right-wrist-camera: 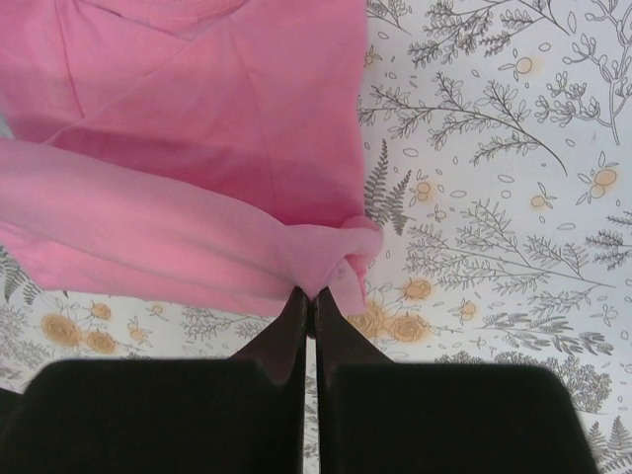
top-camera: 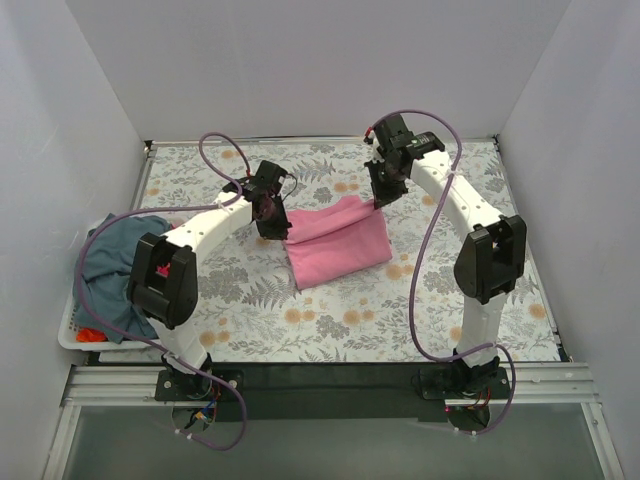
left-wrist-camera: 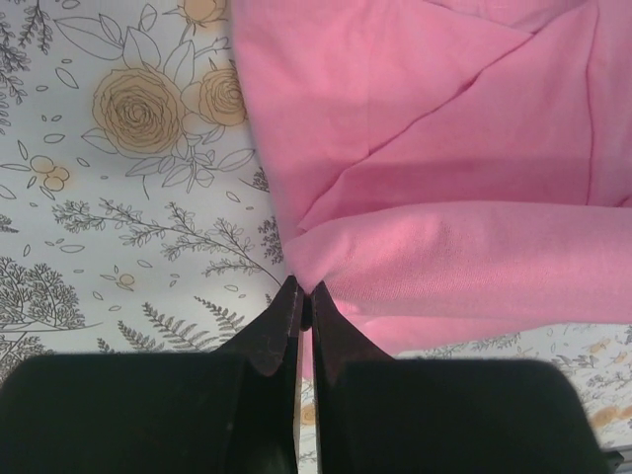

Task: Fold and stack the t-shirts
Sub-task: Fold the tshirt

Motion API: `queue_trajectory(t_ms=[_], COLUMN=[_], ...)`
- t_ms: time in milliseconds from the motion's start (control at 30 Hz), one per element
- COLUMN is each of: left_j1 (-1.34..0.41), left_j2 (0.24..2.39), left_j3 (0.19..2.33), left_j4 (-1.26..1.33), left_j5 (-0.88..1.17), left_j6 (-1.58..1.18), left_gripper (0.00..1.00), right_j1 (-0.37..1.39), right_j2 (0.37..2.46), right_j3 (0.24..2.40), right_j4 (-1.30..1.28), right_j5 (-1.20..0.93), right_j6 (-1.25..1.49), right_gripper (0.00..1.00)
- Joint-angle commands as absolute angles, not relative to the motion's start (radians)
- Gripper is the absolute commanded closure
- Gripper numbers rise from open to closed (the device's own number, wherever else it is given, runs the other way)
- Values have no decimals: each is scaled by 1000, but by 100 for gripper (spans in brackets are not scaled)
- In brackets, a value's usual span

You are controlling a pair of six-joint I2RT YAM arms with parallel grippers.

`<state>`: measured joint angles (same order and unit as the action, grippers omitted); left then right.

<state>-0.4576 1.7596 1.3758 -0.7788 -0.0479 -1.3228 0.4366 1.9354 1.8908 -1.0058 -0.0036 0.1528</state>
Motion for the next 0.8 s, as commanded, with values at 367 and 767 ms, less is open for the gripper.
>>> queue_trajectory(t_ms=[367, 767], left_j1=[-413, -413], left_j2=[1824, 1874], left_j3=[1382, 1347], left_j4=[-677, -545], left_j5=[-124, -164], left_j6=[-1310, -1307], left_gripper=[100, 94], right_j1=[414, 387], right_j2=[2008, 2028], right_j3=[1844, 1715], right_j4=[-795, -632], right_j5=[14, 17], right_j6=[138, 186], right_gripper=[99, 92])
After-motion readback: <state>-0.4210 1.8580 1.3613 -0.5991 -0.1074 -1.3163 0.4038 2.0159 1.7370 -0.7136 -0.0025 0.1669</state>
